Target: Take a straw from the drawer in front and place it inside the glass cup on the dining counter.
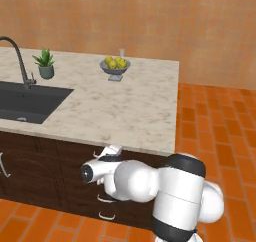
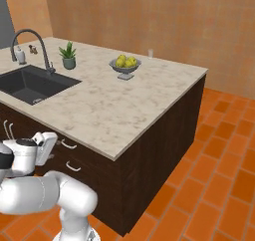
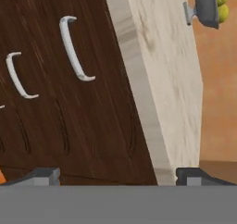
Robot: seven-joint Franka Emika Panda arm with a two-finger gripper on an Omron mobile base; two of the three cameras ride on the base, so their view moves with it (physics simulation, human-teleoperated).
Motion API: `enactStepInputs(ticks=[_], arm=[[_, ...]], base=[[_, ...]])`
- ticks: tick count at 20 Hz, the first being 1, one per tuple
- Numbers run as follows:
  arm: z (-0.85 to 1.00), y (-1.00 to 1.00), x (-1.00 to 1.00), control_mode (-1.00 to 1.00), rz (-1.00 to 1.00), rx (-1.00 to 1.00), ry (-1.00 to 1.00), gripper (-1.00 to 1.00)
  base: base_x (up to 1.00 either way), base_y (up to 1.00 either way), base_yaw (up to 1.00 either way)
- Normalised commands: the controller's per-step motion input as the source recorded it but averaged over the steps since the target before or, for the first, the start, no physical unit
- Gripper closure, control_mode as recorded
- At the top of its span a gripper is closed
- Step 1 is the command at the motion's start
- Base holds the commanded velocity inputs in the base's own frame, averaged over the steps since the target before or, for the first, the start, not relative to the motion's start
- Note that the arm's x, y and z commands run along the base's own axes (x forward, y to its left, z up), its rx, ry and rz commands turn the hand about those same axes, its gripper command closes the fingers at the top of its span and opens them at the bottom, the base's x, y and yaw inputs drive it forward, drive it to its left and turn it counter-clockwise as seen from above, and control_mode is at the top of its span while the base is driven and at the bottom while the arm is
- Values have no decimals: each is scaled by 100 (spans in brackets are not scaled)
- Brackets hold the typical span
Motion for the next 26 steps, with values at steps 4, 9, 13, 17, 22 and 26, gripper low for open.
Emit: enactStepInputs(ticks=[4, 9, 13, 17, 22, 26], arm=[[-31, 32, 19, -100, 0, -14, 0, -100], [-21, 40, 22, -100, 1, -15, 0, -100], [-30, 7, 31, -100, 6, -12, -1, -100], [-32, 0, 30, -100, 7, -8, 0, -100], [-19, 0, 27, -100, 9, -2, 0, -100], [-8, 0, 27, -100, 9, 0, 0, -100]], base=[[0, 0, 0], [0, 0, 0], [0, 0, 0], [0, 0, 0], [0, 0, 0], [0, 0, 0]])
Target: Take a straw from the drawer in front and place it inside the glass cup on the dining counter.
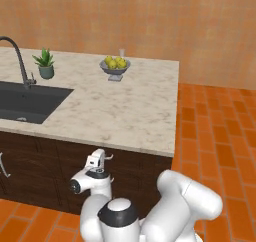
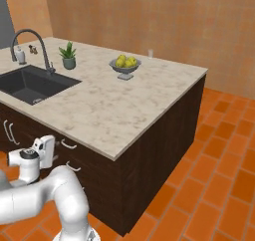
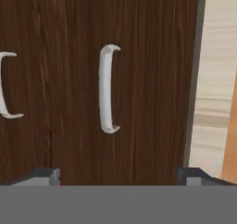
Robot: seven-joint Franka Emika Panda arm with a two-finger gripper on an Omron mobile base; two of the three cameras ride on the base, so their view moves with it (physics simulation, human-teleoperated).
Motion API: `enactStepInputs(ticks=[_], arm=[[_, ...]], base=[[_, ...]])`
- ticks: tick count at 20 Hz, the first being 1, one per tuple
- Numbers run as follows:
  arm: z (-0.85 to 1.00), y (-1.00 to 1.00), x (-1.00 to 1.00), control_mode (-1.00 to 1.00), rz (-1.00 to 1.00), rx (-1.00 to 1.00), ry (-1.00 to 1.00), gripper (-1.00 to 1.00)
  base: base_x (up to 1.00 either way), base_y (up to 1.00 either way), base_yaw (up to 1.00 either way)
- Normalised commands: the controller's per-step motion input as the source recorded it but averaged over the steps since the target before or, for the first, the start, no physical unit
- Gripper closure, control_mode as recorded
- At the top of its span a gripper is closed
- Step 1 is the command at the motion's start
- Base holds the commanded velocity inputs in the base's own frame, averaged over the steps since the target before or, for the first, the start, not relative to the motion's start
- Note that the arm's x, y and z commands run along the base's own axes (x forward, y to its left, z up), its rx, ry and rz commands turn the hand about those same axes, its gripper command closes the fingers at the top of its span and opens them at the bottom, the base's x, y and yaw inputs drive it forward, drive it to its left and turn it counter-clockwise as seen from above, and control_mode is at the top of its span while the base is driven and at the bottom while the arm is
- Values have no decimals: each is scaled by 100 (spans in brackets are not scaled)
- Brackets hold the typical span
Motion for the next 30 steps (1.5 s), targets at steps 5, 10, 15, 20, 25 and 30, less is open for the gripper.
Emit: enactStepInputs(ticks=[5, 10, 15, 20, 25, 30], arm=[[-18, -1, 25, -100, 8, 0, 0, -100], [-27, 0, 22, -100, 5, 0, 0, -100], [-4, 0, 29, -100, 4, 0, 0, -100], [-26, 0, 33, -100, 4, 0, 0, -100], [-26, 0, 34, -100, 3, -1, 0, -100], [-30, 1, 39, -100, 2, -1, 2, -100]], base=[[0, 0, 0], [0, 0, 0], [0, 0, 0], [0, 0, 0], [0, 0, 0], [0, 0, 0]])
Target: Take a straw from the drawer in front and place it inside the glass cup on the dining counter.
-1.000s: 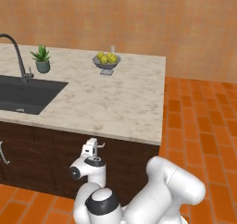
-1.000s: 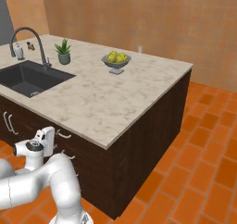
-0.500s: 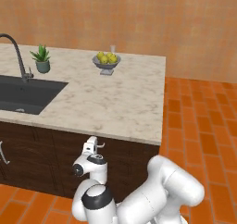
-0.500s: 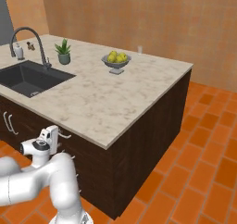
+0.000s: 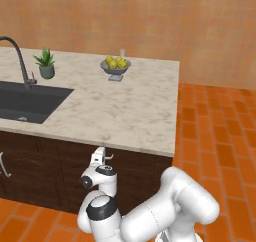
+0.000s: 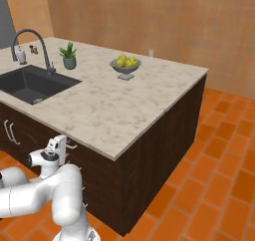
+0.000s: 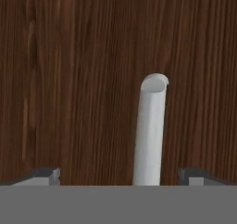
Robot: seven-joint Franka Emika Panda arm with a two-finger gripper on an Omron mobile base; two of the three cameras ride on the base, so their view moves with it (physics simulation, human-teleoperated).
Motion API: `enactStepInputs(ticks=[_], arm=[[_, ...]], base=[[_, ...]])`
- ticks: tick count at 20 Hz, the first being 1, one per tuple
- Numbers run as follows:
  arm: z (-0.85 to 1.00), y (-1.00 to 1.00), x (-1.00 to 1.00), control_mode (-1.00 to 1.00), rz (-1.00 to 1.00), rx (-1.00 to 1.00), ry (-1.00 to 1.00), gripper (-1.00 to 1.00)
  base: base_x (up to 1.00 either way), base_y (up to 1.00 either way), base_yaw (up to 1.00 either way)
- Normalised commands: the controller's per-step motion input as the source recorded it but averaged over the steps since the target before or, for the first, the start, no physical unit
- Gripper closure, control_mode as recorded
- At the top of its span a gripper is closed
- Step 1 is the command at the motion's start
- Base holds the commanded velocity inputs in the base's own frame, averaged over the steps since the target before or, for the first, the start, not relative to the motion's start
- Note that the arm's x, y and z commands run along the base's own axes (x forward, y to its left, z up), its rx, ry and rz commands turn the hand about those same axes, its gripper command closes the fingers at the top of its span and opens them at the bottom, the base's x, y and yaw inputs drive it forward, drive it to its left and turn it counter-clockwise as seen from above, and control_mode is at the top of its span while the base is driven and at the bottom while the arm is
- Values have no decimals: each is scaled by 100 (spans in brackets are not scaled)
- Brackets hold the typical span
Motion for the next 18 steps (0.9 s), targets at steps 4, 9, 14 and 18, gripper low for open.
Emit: enactStepInputs(ticks=[4, 9, 14, 18], arm=[[-36, 2, 40, -100, 0, 0, 5, -100], [-46, 0, 21, -100, 0, 0, 12, 100], [-71, 0, 5, -100, 0, 0, 15, 100], [-100, 0, -7, -100, 0, -4, 24, 100]], base=[[0, 0, 0], [0, 0, 0], [0, 0, 0], [0, 0, 0]])
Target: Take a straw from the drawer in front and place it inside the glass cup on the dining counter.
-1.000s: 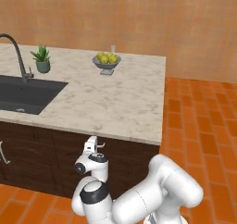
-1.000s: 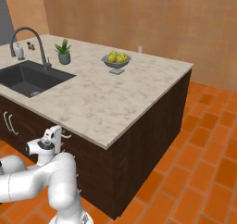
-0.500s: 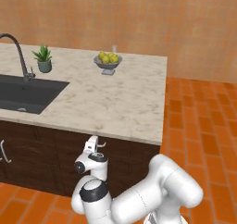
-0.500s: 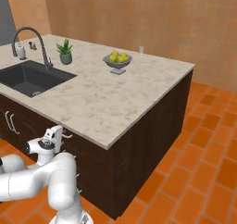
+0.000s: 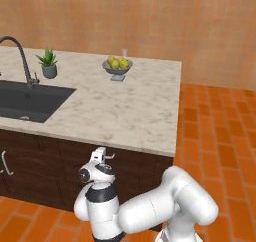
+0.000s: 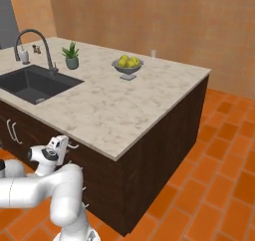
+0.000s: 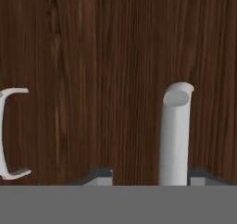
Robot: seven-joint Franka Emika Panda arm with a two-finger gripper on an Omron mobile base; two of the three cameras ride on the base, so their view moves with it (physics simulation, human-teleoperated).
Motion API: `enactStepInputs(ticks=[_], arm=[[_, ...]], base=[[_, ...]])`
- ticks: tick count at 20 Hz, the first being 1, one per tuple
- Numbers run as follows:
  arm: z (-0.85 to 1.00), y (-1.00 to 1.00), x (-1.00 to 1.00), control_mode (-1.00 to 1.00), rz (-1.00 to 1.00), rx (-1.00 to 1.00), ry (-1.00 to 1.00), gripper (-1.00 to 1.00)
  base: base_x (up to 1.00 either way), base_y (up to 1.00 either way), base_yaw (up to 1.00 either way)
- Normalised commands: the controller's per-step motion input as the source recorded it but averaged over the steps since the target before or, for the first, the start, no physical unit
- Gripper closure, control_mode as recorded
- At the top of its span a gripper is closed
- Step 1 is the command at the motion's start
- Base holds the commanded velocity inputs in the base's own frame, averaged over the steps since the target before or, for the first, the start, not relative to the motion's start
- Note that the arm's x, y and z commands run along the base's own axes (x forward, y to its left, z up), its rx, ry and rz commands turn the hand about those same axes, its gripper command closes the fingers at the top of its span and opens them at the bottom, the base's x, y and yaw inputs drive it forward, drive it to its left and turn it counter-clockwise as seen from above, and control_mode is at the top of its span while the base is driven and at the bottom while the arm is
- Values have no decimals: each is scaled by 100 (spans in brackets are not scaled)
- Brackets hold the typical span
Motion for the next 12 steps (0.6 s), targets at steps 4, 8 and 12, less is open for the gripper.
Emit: enactStepInputs(ticks=[4, 8, 12], arm=[[-100, 0, -8, -100, 0, -7, 27, 100], [-100, 2, -53, -100, 1, -1, 31, 100], [-100, 25, -100, -100, 5, 0, 25, 100]], base=[[0, 0, 0], [0, 0, 0], [0, 0, 0]])
